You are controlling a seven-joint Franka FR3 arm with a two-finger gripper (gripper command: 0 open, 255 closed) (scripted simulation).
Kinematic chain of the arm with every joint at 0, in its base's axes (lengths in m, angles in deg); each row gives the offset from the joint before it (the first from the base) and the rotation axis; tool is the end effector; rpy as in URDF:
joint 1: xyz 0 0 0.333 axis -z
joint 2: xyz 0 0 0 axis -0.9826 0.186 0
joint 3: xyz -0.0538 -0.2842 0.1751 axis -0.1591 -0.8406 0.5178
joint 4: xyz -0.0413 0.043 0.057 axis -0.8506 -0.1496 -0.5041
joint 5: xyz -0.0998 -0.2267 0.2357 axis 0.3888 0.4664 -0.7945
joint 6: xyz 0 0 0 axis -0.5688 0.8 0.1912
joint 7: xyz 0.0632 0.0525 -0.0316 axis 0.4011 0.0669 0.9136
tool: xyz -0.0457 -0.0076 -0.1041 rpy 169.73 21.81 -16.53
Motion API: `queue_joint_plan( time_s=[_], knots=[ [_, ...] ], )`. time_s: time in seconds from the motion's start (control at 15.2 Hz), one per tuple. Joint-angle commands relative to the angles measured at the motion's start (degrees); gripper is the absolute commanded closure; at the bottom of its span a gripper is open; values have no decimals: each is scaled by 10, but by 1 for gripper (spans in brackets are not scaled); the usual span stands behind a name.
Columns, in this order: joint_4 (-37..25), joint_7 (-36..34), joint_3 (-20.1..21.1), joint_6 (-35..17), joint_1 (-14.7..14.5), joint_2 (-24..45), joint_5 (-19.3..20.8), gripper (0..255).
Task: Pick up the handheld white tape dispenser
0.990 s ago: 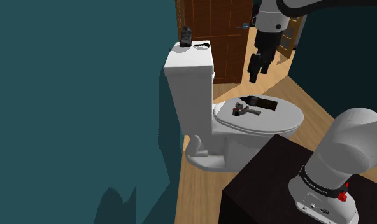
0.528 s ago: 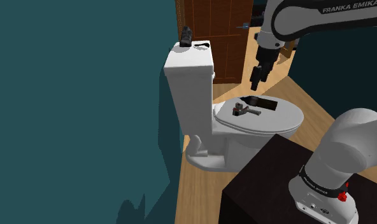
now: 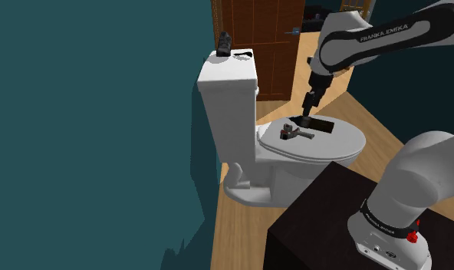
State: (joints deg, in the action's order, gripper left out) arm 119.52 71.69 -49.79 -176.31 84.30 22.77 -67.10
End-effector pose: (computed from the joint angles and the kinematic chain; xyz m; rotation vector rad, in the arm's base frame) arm 0.2854 -0.1128 0.4864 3.1313 0.1768 0.1363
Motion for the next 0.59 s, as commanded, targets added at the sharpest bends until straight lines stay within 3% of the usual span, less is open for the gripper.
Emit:
queue_joint_plan(
  time_s=[0.0, 0.26, 0.53],
  knots=[
    [13, 23, -22, -44, 5, 26, 7, 0],
    [10, 74, -70, -125, 5, 100, 6, 0],
    [-7, 139, -121, -201, -8, 188, -21, 0]
  ],
)
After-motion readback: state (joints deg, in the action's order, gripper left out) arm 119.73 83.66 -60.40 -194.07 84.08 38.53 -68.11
